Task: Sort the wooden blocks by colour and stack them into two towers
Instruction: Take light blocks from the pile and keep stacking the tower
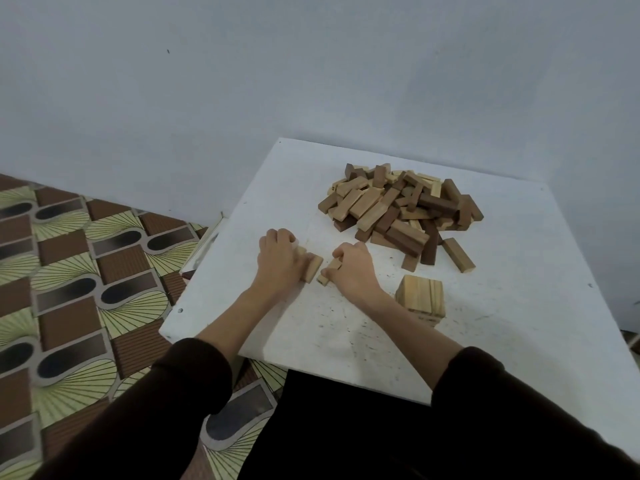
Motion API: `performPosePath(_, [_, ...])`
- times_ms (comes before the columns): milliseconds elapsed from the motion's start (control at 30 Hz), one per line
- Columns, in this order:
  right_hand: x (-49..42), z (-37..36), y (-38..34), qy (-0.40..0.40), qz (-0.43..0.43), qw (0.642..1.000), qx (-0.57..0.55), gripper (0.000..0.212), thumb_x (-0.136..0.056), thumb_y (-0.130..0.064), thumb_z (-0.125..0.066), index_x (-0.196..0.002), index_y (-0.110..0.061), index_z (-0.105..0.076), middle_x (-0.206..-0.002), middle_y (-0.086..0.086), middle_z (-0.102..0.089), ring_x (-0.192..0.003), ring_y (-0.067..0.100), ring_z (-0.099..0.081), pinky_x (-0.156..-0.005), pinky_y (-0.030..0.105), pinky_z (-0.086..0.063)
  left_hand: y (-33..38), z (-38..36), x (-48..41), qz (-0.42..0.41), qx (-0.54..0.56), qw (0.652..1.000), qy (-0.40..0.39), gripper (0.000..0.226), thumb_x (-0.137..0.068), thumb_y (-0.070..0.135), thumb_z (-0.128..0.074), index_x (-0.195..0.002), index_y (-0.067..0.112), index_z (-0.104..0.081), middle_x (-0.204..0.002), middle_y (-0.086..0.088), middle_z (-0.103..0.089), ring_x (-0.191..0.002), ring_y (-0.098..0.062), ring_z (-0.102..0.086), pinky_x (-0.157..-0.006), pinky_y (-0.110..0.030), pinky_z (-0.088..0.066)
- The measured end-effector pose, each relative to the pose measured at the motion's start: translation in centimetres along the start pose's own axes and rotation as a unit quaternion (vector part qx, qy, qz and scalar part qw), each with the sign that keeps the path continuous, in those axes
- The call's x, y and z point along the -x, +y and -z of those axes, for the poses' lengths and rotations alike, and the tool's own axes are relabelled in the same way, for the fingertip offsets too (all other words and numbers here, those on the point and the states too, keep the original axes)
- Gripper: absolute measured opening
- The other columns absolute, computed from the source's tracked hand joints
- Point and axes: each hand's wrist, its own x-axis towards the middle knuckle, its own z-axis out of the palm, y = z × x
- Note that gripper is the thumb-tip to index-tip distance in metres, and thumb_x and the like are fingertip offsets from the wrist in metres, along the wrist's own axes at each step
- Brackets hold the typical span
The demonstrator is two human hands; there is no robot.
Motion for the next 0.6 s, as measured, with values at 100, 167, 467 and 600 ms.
performPosePath(100, [0.0, -0.3, 0.2, 0.019, 0.006, 1.000, -0.009, 0.031, -0.085, -0.019, -0.066, -0.113, -0.009, -0.056, -0.115, 0.005, -0.042, -0.087, 0.017, -0.048, -0.072, 0.029, -0.047, 0.4, 0.1, 0.7, -0.002, 0.056, 0.997, -0.045, 0.051, -0.083, 0.036, -0.068, -0.116, 0.004, -0.047, -0.105, -0.002, -0.041, -0.104, -0.023, -0.041, -0.086, -0.034, -0.041])
performPosePath(167, [0.0, -0.4, 0.2, 0.016, 0.000, 1.000, -0.017, 0.034, -0.085, -0.013, -0.064, -0.117, -0.009, -0.055, -0.117, 0.005, -0.044, -0.092, 0.019, -0.051, -0.078, 0.033, -0.050, 0.8, 0.1, 1.4, -0.019, 0.068, 0.996, -0.057, 0.061, -0.079, 0.039, -0.072, -0.122, 0.008, -0.044, -0.109, 0.001, -0.039, -0.107, -0.019, -0.039, -0.090, -0.033, -0.040])
performPosePath(467, [1.1, -0.4, 0.9, 0.039, 0.020, 0.998, -0.034, 0.046, -0.079, 0.012, -0.047, -0.122, -0.005, -0.052, -0.118, 0.009, -0.048, -0.110, 0.022, -0.047, -0.096, 0.036, -0.043, 0.0, -0.8, 1.3, -0.104, 0.096, 0.986, -0.085, 0.065, -0.078, 0.020, -0.075, -0.133, 0.017, -0.041, -0.118, 0.007, -0.048, -0.112, -0.017, -0.039, -0.095, -0.036, -0.034])
performPosePath(600, [1.4, -0.9, 1.3, 0.051, 0.025, 0.997, -0.058, 0.049, -0.078, 0.007, -0.052, -0.125, -0.005, -0.049, -0.117, 0.006, -0.045, -0.115, 0.023, -0.041, -0.099, 0.035, -0.039, -0.8, -0.9, 0.6, -0.138, 0.125, 0.977, -0.104, 0.068, -0.076, 0.012, -0.076, -0.135, 0.019, -0.043, -0.118, 0.014, -0.050, -0.118, -0.015, -0.037, -0.103, -0.046, -0.035])
